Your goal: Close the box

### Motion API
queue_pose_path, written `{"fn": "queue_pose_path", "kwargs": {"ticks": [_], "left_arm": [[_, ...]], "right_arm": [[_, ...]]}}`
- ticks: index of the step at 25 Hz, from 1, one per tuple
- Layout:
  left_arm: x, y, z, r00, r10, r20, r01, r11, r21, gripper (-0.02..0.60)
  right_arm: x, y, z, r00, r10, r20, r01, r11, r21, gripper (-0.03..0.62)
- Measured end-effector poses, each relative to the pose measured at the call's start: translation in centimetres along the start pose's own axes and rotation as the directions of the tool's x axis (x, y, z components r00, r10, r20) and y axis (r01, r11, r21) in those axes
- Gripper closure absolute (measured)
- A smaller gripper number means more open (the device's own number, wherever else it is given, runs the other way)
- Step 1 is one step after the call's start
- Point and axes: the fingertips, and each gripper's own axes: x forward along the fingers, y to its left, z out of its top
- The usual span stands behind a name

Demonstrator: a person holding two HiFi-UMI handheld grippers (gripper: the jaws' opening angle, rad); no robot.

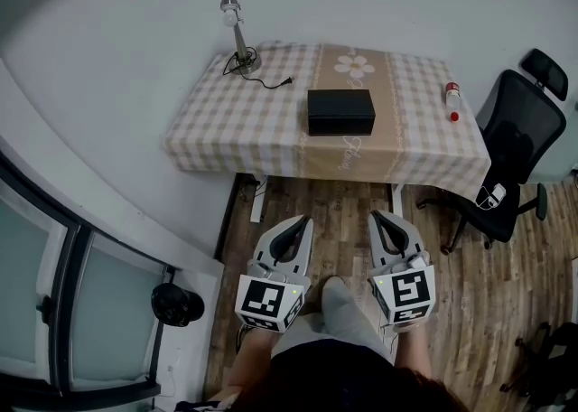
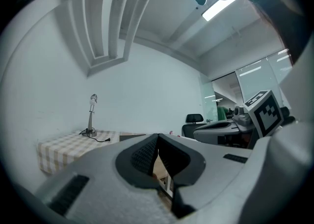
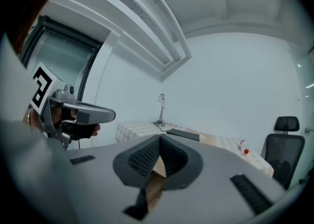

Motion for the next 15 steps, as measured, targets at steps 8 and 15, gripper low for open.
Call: {"fn": "queue_pose_path", "kwargs": {"ticks": [8,15], "left_arm": [[0.9,-0.8,-0.1,1.0,-0.017,-0.003,0.017,1.0,0.011,0.555],[2.8,-1.6,-0.1,0.999,-0.043,-0.014,0.044,0.999,0.028,0.555]], "right_arm": [[-0.8,-0.1,0.4,1.0,0.007,0.022,-0.008,0.998,0.061,0.577],[-0.5,-0.7,0.5,1.0,0.003,0.018,-0.004,0.999,0.051,0.577]]}}
